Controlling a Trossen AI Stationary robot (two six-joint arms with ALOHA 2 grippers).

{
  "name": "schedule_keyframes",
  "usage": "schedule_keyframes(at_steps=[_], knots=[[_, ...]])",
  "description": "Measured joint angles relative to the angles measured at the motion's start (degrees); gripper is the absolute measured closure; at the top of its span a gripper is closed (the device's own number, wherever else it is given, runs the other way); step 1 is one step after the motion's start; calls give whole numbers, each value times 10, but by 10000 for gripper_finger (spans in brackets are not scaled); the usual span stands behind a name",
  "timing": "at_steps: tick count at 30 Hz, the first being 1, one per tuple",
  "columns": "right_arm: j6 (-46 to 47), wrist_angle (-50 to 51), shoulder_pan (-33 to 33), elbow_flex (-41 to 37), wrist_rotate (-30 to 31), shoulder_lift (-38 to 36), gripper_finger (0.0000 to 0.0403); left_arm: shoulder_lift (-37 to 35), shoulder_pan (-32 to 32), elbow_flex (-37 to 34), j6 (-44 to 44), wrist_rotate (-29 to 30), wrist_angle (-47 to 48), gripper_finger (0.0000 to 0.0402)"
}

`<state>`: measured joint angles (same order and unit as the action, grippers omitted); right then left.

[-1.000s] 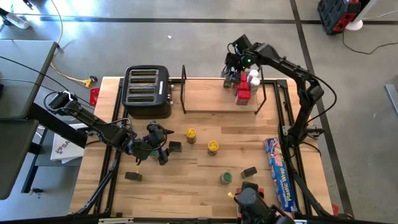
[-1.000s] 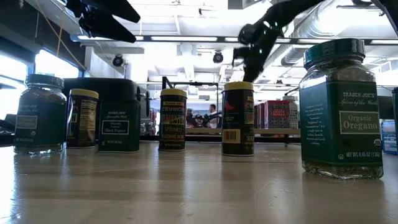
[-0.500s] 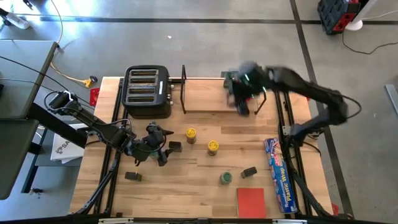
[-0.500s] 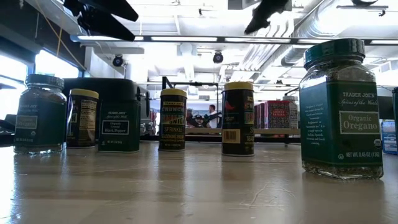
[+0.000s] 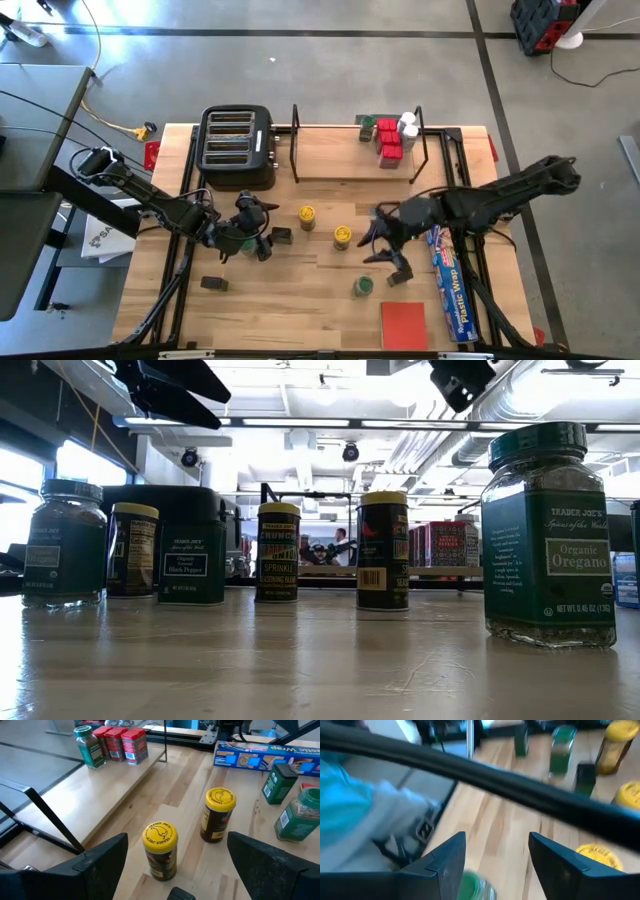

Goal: Shelf spices
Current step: Put the right green seasoning bottle on the shelf aligned with the other green seasoning bottle

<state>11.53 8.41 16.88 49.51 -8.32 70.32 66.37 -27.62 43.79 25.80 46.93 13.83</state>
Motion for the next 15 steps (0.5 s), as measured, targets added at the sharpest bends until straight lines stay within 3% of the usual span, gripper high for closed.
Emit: schedule_keyframes(at_steps=[10, 15], knots=[[-39, 183, 117, 135, 112, 138, 100, 0, 0, 0, 10, -10, 0, 64], [-16, 231, 138, 186, 142, 207, 85, 0, 0, 0, 10, -15, 1, 64]])
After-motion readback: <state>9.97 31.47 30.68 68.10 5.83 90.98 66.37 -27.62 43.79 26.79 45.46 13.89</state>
